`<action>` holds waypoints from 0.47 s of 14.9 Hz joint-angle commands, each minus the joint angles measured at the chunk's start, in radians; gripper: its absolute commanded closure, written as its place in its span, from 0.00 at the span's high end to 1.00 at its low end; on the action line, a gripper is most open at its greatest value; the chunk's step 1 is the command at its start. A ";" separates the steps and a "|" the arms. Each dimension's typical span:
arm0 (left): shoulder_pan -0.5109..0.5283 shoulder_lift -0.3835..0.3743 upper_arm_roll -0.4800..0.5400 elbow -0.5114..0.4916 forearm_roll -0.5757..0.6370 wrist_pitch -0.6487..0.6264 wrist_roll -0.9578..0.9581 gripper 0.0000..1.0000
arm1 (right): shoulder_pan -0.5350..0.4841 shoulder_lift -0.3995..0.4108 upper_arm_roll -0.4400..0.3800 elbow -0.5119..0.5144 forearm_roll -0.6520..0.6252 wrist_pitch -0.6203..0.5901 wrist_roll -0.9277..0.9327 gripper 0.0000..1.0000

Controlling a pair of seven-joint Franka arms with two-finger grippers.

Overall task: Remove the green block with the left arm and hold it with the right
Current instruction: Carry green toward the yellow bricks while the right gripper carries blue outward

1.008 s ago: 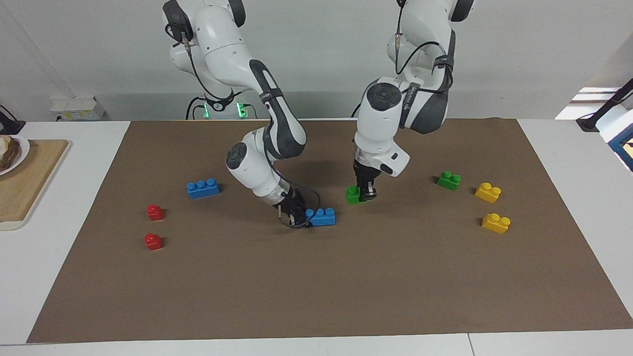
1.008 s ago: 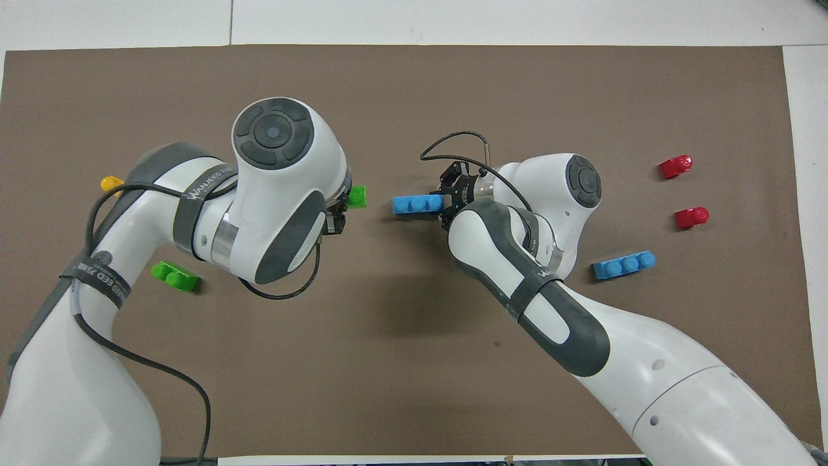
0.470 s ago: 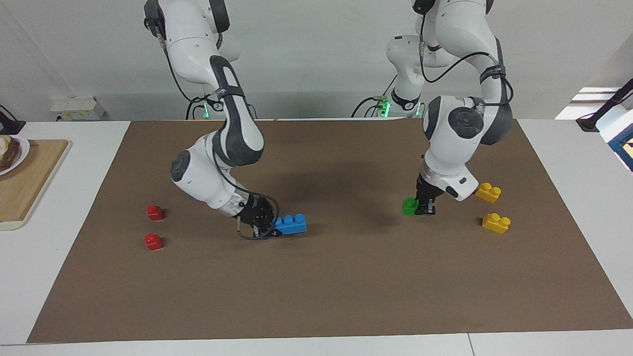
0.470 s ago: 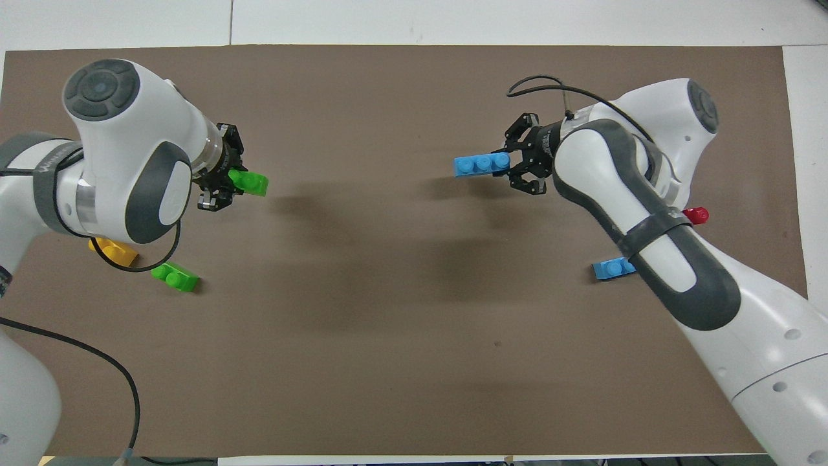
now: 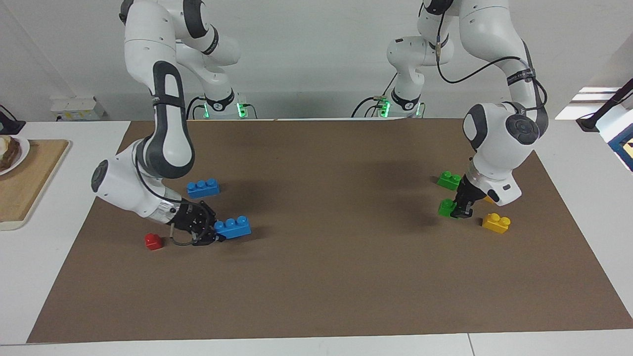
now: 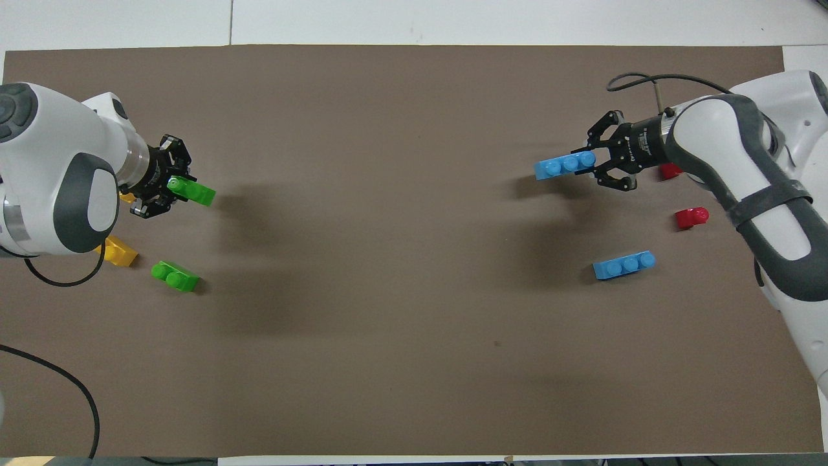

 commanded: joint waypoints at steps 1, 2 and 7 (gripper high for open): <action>0.046 -0.036 -0.010 -0.073 -0.019 0.053 0.107 0.00 | -0.073 -0.002 0.017 -0.012 -0.023 -0.034 -0.096 0.00; 0.051 -0.033 -0.010 -0.074 -0.019 0.053 0.142 0.00 | -0.090 -0.002 0.017 -0.024 -0.023 -0.037 -0.119 0.00; 0.063 0.023 -0.010 -0.079 -0.019 0.102 0.201 0.00 | -0.104 -0.014 0.017 -0.110 -0.022 0.000 -0.176 0.00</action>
